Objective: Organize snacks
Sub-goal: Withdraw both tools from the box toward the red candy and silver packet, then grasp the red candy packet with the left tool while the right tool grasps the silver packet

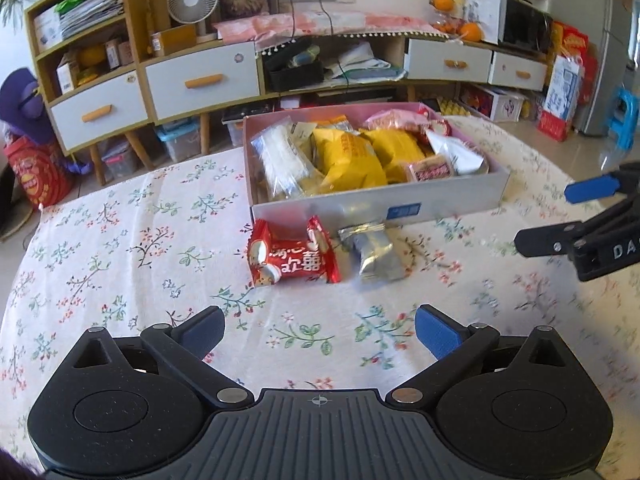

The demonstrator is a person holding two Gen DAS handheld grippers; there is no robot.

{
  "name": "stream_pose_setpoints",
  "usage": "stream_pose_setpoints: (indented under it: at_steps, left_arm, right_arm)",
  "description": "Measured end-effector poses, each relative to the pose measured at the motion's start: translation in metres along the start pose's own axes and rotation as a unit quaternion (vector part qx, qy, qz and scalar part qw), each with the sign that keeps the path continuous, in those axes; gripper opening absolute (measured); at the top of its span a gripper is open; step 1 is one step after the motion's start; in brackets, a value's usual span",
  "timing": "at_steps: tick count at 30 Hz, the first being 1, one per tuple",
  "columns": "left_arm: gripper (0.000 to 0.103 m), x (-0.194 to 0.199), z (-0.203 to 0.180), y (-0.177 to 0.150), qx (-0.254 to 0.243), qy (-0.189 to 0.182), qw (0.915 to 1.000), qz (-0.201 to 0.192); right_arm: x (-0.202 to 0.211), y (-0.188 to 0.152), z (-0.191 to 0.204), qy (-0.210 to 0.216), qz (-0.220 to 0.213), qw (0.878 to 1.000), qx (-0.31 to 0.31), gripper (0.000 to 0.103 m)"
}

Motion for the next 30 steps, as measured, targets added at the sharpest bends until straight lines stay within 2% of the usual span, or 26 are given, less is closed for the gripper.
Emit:
stream_pose_setpoints:
  at_steps: [4, 10, 12, 18, 23, 25, 27, 28, 30]
  left_arm:
    - [0.102, -0.012, 0.009, -0.002, 0.004, 0.009, 0.9999, -0.009]
    - [0.102, -0.024, 0.031, 0.007, 0.106, 0.015, 0.9940, -0.022]
    - [0.102, -0.028, 0.030, 0.012, 0.123, 0.022, 0.9918, -0.025]
    - [0.100, -0.045, 0.023, 0.022, 0.117, 0.036, 0.9922, -0.023]
    - [0.096, -0.057, 0.026, 0.021, 0.131, 0.034, 0.9908, -0.011]
    - [0.087, -0.058, 0.027, 0.023, 0.139, 0.029, 0.9897, -0.015]
    - [0.074, -0.058, 0.029, 0.023, 0.144, 0.026, 0.9892, -0.013]
    - [0.062, -0.059, 0.029, 0.022, 0.145, 0.024, 0.9891, -0.007]
    - [0.059, -0.062, 0.032, 0.020, 0.149, 0.023, 0.9886, 0.002]
  right_arm:
    - [-0.008, -0.001, 0.003, 0.002, 0.004, 1.000, 0.008, 0.103]
    - [-0.017, 0.000, 0.004, -0.003, 0.010, 1.000, 0.002, 0.103]
    - [-0.021, 0.002, 0.003, -0.004, 0.012, 1.000, -0.007, 0.103]
    - [-0.031, 0.007, 0.007, 0.012, 0.021, 0.999, -0.043, 0.103]
    - [-0.036, 0.006, 0.021, 0.023, 0.026, 0.999, -0.035, 0.103]
    - [-0.036, 0.006, 0.025, 0.028, 0.026, 0.999, -0.032, 0.103]
    - [-0.036, 0.007, 0.028, 0.033, 0.025, 0.999, -0.030, 0.103]
    - [-0.036, 0.006, 0.030, 0.035, 0.024, 0.999, -0.028, 0.103]
    - [-0.037, 0.007, 0.033, 0.037, 0.023, 0.999, -0.028, 0.103]
Point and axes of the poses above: each gripper's, at about its wrist camera, not at the fingertips, and x roughly against the way its jaws point, z to its left, y to its top, the point moved 3 cm from there along -x, roughly the way its jaws point, and after that the axes turned 8 degrees about -x, right-handed, at the moved point
